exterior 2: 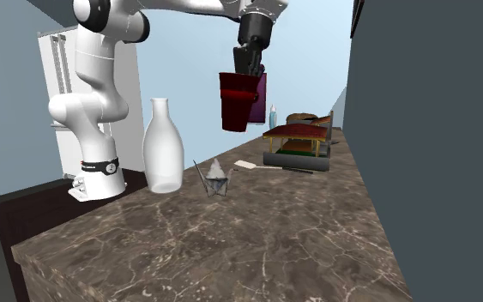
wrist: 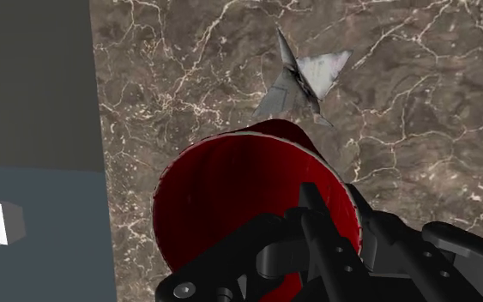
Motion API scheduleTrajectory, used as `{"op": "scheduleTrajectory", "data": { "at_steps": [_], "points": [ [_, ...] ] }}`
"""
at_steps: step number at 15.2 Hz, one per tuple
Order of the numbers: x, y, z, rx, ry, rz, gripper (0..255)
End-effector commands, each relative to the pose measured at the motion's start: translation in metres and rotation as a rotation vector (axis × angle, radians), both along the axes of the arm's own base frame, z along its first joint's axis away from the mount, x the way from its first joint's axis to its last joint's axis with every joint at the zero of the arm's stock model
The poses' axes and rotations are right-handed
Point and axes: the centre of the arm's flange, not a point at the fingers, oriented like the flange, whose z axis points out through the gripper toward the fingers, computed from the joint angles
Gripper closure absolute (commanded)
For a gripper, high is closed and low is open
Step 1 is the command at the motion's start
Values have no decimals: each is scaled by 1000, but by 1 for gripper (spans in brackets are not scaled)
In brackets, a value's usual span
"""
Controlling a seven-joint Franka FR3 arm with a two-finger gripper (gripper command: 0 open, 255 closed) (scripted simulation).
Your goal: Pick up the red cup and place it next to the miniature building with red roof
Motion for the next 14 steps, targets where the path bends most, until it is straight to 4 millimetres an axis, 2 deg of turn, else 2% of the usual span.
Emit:
{"op": "scheduleTrajectory", "data": {
  "at_steps": [1,14],
  "points": [
    [1,-1,11,0,0,0,255],
    [1,-1,79,0,0,0,255]
  ]
}}
